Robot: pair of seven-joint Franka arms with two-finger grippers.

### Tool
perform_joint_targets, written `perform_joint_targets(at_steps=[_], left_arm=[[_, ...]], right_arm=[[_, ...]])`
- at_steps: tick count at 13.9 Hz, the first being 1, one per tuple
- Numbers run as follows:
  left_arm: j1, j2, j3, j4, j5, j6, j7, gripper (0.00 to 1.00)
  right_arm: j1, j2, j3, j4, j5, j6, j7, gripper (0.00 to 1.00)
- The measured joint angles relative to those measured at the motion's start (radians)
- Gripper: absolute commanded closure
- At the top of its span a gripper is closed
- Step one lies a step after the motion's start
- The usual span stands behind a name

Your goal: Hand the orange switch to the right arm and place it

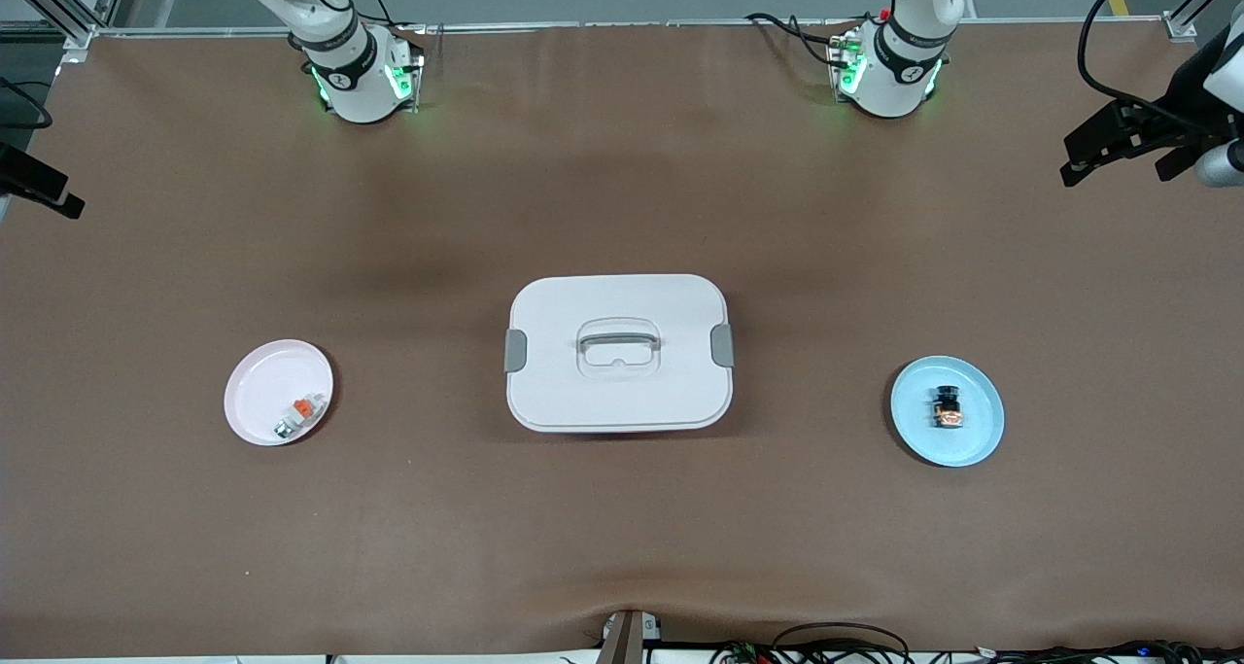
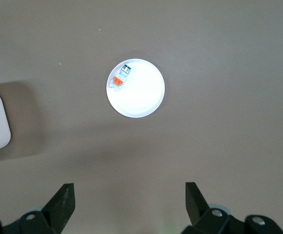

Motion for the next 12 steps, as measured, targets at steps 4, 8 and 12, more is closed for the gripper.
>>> perform_joint_targets(at_steps=[4,8,12], left_arm=[[0.000,-0.002,0.000,0.000,0.000,-0.003,0.000,0.00],[0.010,0.007,0.006,-0.010,0.000,-0.021,0.000,0.00],[0.013,0.035,0.006,-0.068,0.004,0.009,0.043,0.00]], right_arm=[[0.000,0.000,0.000,0.000,0.000,0.000,0.000,0.00],[0.000,0.000,0.000,0.000,0.000,0.000,0.000,0.00],[0.000,0.000,-0.001,0.000,0.000,0.001,0.000,0.00]])
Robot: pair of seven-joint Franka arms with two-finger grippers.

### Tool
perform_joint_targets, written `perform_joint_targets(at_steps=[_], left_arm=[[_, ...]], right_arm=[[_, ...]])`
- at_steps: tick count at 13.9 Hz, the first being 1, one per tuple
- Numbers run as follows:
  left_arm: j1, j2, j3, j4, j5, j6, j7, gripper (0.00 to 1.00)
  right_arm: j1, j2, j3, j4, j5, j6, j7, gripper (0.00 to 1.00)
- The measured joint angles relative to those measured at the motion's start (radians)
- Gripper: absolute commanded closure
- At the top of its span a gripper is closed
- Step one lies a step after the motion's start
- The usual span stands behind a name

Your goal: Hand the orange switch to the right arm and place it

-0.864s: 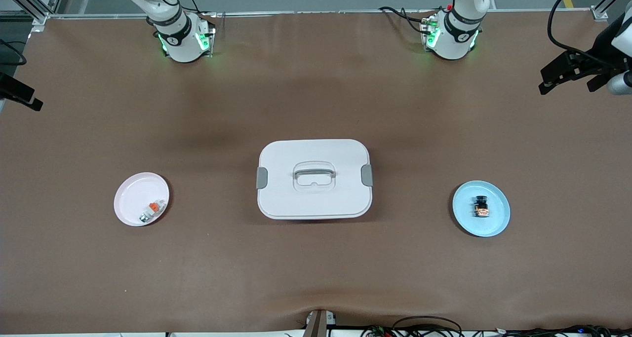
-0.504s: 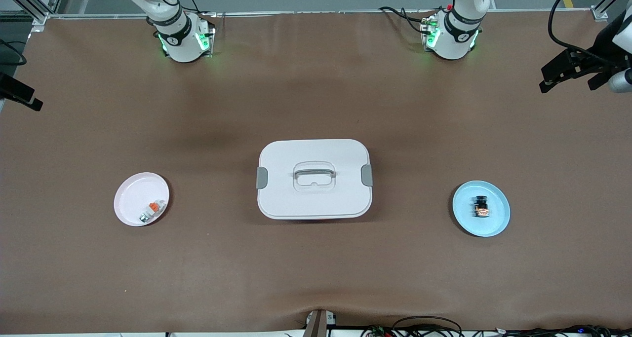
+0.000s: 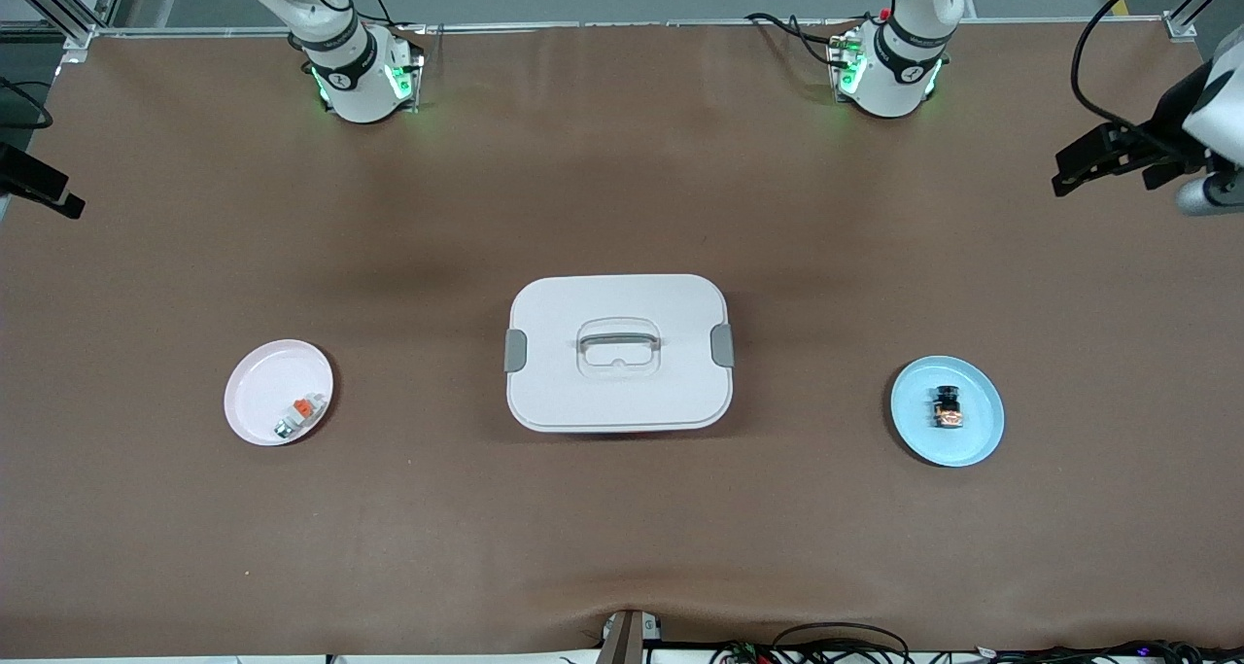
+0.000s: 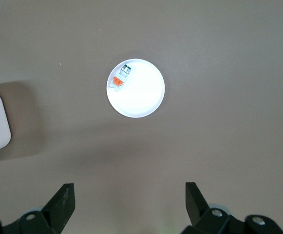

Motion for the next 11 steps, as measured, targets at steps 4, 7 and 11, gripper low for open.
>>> perform_joint_targets(at_steps=[4,7,11], left_arm=[[0.009,0.005,0.000,-0.169,0.020,0.224,0.208,0.00],[0.009,0.008,0.000,-0.327,0.022,0.441,0.391,0.00],[0.012,0.061,0.000,-0.448,0.022,0.637,0.733,0.00]], right_arm=[[-0.009,0.000,-0.002,0.000,0.000,0.013,0.000,0.00],[-0.011,0.000,-0.002,0.000,0.000,0.014,0.000,0.00],[-0.010,0.000,-0.001,0.000,0.000,0.014,0.000,0.00]])
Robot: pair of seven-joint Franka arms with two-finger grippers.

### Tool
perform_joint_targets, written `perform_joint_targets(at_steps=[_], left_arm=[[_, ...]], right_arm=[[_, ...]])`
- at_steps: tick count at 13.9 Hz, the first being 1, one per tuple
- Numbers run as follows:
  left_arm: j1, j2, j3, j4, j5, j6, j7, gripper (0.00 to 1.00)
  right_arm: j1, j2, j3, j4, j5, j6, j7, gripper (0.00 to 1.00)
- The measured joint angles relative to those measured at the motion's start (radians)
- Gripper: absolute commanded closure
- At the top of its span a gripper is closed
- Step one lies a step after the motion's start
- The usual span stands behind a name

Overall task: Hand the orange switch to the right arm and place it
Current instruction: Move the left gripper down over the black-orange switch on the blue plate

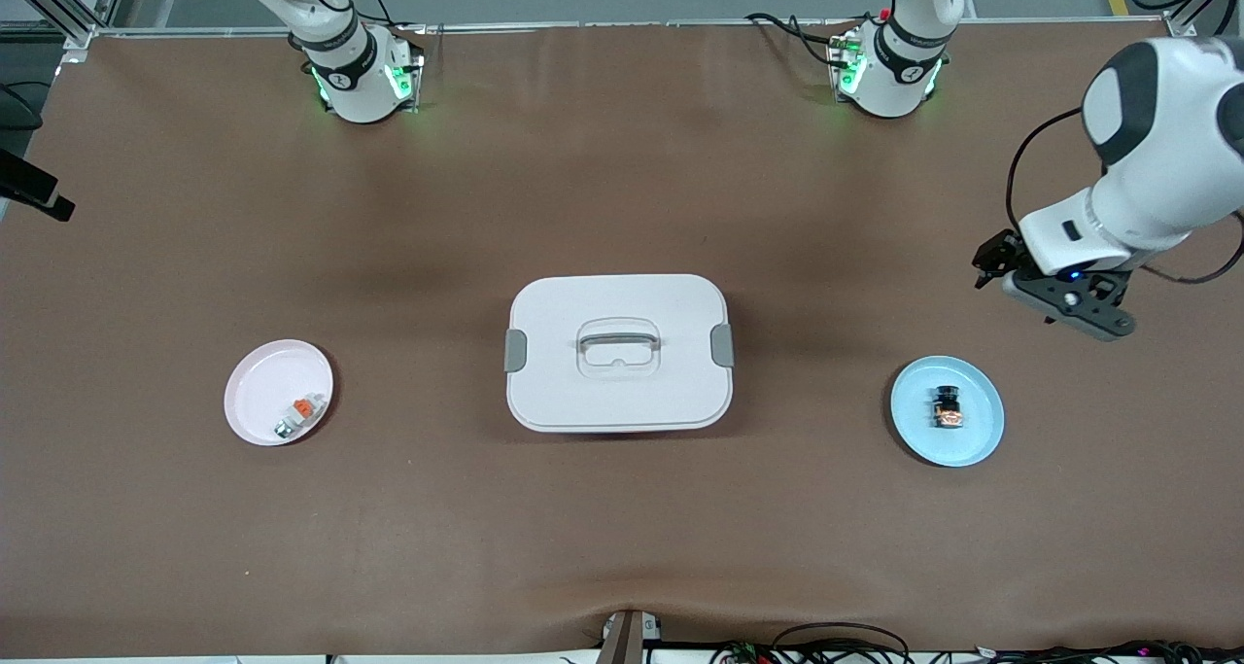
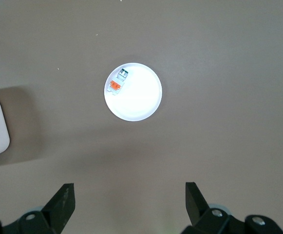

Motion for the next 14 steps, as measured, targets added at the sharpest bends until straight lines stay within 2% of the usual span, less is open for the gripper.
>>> perform_joint_targets(at_steps=[7,12,14], left_arm=[[0.002,0.242,0.000,-0.001,0.000,0.269,0.577,0.00],[0.004,0.377,0.002,0.070,0.002,0.291,0.766,0.00],[0.010,0.405,0.003,0.075,0.053,0.325,0.799,0.00]], right_arm=[[0.001,0.000,0.003,0.000,0.000,-0.002,-0.001,0.00],[0.002,0.000,0.006,0.000,0.000,-0.003,-0.031,0.00],[0.002,0.000,0.006,0.000,0.000,-0.003,-0.034,0.00]])
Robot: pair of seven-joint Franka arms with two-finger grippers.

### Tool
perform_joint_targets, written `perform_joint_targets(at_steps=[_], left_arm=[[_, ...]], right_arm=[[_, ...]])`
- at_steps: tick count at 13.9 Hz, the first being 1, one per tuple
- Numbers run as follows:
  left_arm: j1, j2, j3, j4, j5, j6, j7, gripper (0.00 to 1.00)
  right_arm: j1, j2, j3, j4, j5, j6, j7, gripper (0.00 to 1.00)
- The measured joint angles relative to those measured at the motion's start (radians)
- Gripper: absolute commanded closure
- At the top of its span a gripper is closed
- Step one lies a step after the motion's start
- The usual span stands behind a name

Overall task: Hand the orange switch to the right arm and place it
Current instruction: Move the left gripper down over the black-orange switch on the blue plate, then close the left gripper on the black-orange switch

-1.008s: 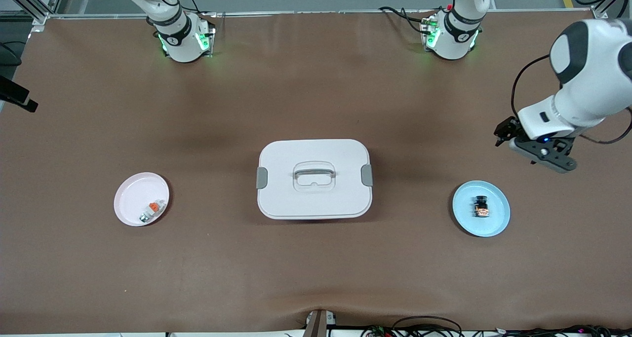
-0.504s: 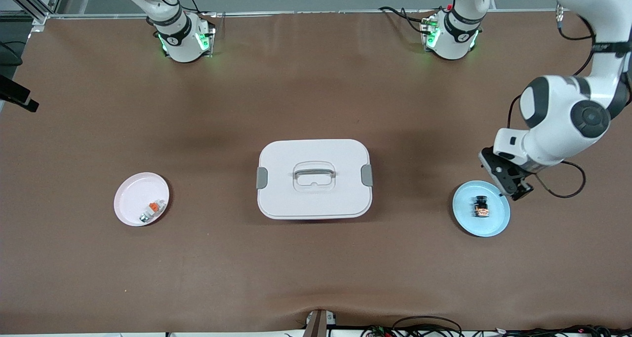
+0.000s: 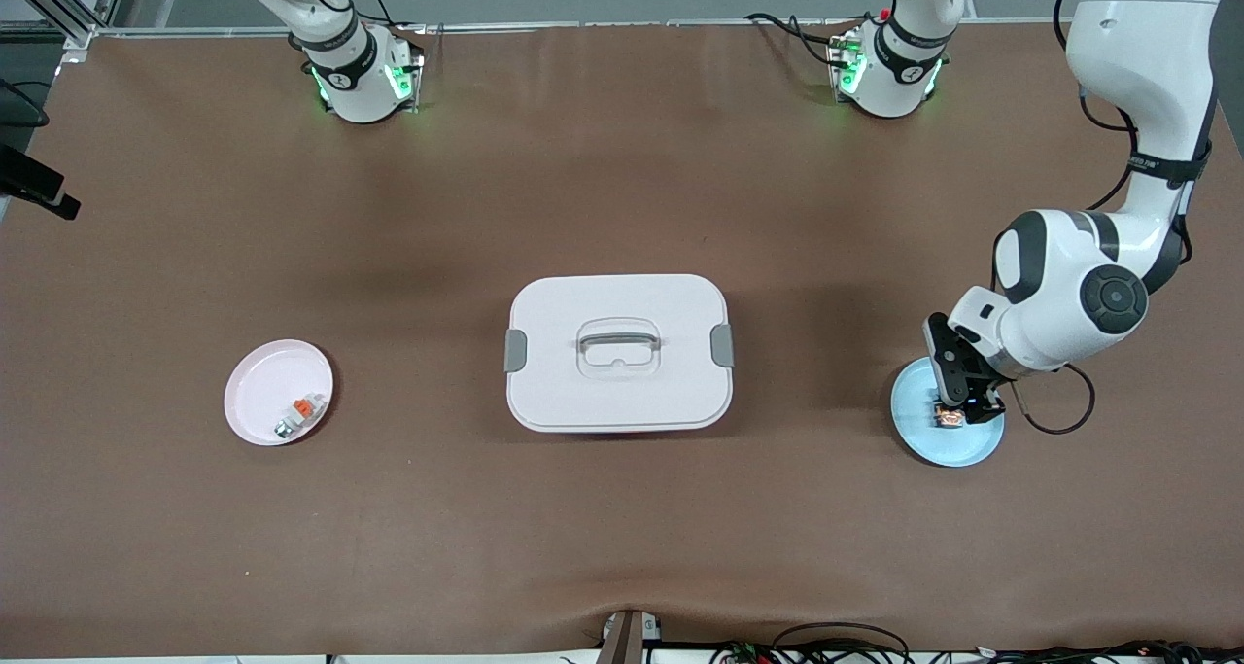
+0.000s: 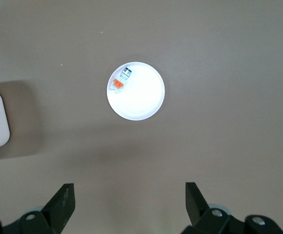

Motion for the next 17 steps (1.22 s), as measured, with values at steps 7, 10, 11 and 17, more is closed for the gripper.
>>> perform_joint_targets(at_steps=[7,10,11,17], left_arm=[[0.033,0.079,0.000,0.002,0.108,0.121,0.018,0.00],[0.033,0.110,0.000,0.003,0.109,0.143,0.029,0.00],[0.033,0.117,0.000,0.003,0.109,0.148,0.035,0.00],[0.040,0.157,0.000,0.023,0.109,0.197,0.103,0.00]], right_arm=[[0.000,0.000,0.000,0.000,0.000,0.000,-0.001,0.00],[0.000,0.000,-0.001,0.000,-0.001,0.000,-0.001,0.00],[0.000,0.000,-0.001,0.000,-0.001,0.000,-0.001,0.00],[0.000,0.000,-0.001,0.000,-0.001,0.000,-0.001,0.00]])
